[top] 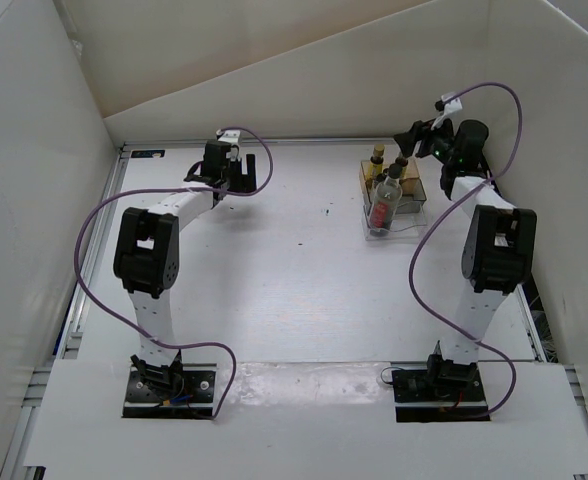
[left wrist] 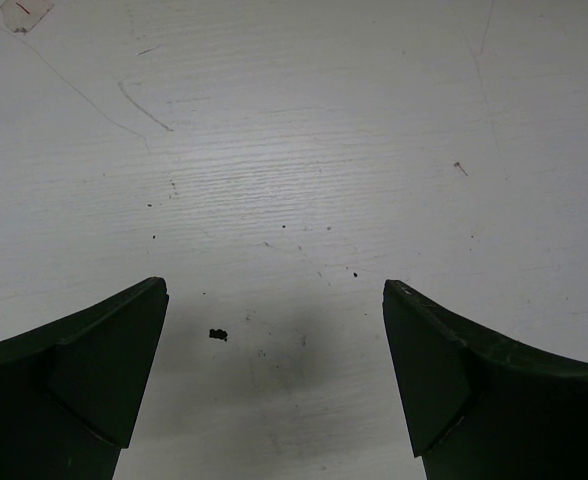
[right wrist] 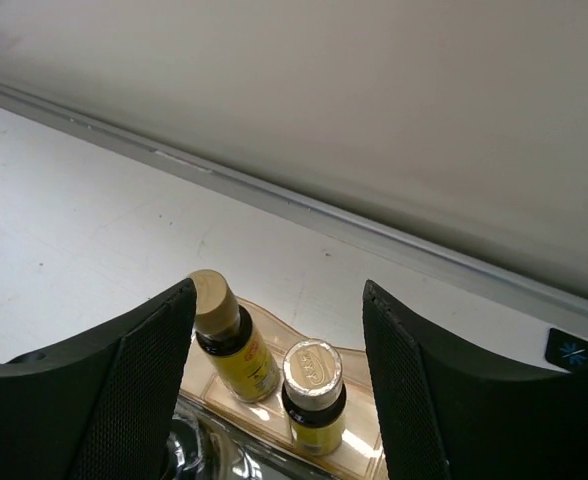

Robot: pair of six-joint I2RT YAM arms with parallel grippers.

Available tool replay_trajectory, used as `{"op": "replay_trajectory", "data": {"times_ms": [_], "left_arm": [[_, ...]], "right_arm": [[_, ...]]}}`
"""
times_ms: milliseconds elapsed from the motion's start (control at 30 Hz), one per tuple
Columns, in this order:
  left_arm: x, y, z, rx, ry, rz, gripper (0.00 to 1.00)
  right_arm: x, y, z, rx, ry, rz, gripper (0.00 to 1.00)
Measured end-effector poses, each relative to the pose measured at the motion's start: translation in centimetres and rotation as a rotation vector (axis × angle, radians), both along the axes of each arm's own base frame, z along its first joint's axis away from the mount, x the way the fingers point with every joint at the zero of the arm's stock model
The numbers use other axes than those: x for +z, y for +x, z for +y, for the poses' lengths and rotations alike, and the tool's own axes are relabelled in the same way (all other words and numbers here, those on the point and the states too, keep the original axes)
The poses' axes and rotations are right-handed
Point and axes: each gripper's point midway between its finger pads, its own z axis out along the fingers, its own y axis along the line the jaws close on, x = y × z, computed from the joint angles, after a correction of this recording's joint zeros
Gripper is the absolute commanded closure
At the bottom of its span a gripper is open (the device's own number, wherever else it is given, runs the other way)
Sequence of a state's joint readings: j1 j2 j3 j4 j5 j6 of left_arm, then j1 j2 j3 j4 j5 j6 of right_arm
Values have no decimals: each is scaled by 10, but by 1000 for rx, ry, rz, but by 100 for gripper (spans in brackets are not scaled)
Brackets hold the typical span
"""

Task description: Organize the condiment bottles

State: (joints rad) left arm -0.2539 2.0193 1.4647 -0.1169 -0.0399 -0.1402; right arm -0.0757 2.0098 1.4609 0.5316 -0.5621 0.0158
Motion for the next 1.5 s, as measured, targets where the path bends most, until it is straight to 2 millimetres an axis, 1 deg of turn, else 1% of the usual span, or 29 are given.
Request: {"op": "replay_trajectory", "data": {"times_ms": [167, 433, 500, 600, 767, 867, 933, 1033, 1133, 1200, 1267, 1433, 1500], "left_arm": [[2, -6, -1, -4, -1, -6, 0], [17, -20, -3, -16, -8, -32, 0], [21, -22, -6, -21, -11, -42, 0], [29, -26, -11, -33, -15, -59, 0], [49, -35, -24, -67, -19, -95, 0], [62, -39, -30, -87, -19, -121, 0], [70, -41, -33, -99, -17, -139, 0], [80, -44, -37, -113, -21, -156, 0], [83, -46, -38, -120, -24, -157, 0], [83, -49, -38, -124, -24, -149, 0], [80, -53, -37, -127, -18, -124, 0], [85, -57, -34, -108, 4, -87, 0], [86, -59, -31, -94, 18, -82, 0]], "right_arm": [[37, -18, -3, -20, -5, -54, 30], [116, -71, -8, -84, -38, -192, 28], [127, -83, -10, -104, -43, -216, 28], [134, -97, -14, -127, -45, -224, 28], [127, -119, -16, -140, -47, -190, 28], [131, -128, -11, -132, -51, -187, 28], [137, -135, -4, -118, -54, -189, 28], [142, -147, 12, -83, -54, -181, 28], [147, -157, 32, -40, -48, -173, 27], [148, -164, 50, -2, -44, -169, 27], [147, -171, 72, 45, -45, -163, 27], [136, -191, 127, 164, -68, -139, 27], [135, -196, 142, 197, -77, -139, 27]]}}
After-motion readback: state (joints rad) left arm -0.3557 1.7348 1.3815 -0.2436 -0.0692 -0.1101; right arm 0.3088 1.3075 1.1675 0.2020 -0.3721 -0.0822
